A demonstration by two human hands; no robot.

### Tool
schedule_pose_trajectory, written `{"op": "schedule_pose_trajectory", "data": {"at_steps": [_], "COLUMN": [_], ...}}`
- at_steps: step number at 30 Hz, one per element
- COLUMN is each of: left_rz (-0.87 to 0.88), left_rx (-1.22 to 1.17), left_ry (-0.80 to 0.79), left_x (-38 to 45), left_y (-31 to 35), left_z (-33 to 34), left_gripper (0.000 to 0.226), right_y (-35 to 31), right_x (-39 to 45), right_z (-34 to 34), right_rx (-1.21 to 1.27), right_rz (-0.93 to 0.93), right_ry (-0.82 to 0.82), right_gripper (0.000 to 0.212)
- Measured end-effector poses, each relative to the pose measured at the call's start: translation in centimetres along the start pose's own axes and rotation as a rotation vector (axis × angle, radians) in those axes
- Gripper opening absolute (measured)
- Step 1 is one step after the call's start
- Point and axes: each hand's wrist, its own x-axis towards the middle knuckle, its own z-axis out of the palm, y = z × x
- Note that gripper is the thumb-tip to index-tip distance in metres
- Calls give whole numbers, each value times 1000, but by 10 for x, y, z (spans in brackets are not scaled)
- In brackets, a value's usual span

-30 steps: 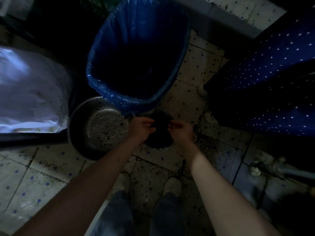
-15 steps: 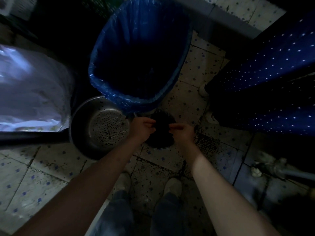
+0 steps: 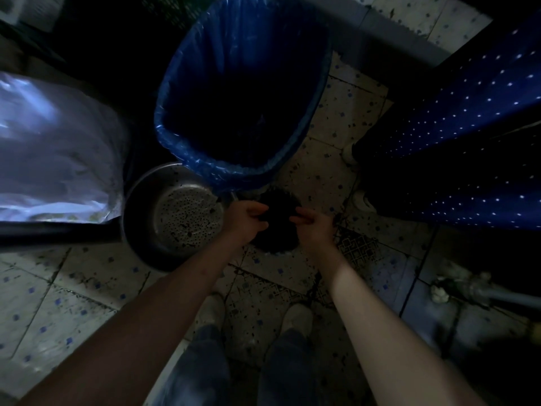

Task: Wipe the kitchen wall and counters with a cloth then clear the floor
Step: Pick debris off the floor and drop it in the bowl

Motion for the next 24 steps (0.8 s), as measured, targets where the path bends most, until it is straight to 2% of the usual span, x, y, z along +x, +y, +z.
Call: {"op": "schedule_pose_trajectory", "data": {"at_steps": [2, 11, 14, 20, 24], "left_rz": [-9, -14, 3, -87, -93], "left_rx": [-22, -25, -4, -41, -31], "left_ry": [-3, -48, -43, -31, -19], "left_x": [-2, -34, -60, -128, -181], "left_y": [0, 6, 17, 23, 22], "left_z": [0, -13, -21, -34, -39], "left_gripper": [42, 44, 45, 43, 45], "right_y": [1, 1, -7, -26, -21], "right_x": [-3, -28, -42, -102, -148], "right_z": [-1, -34, -52, -92, -108], "right_rx": [-37, -231, -367, -587, -693], "right_rz": [-17, -159, -173, -242, -254], "right_ry": [-37, -195, -223, -280, -339], "right_gripper": [24, 62, 63, 60, 74]}}
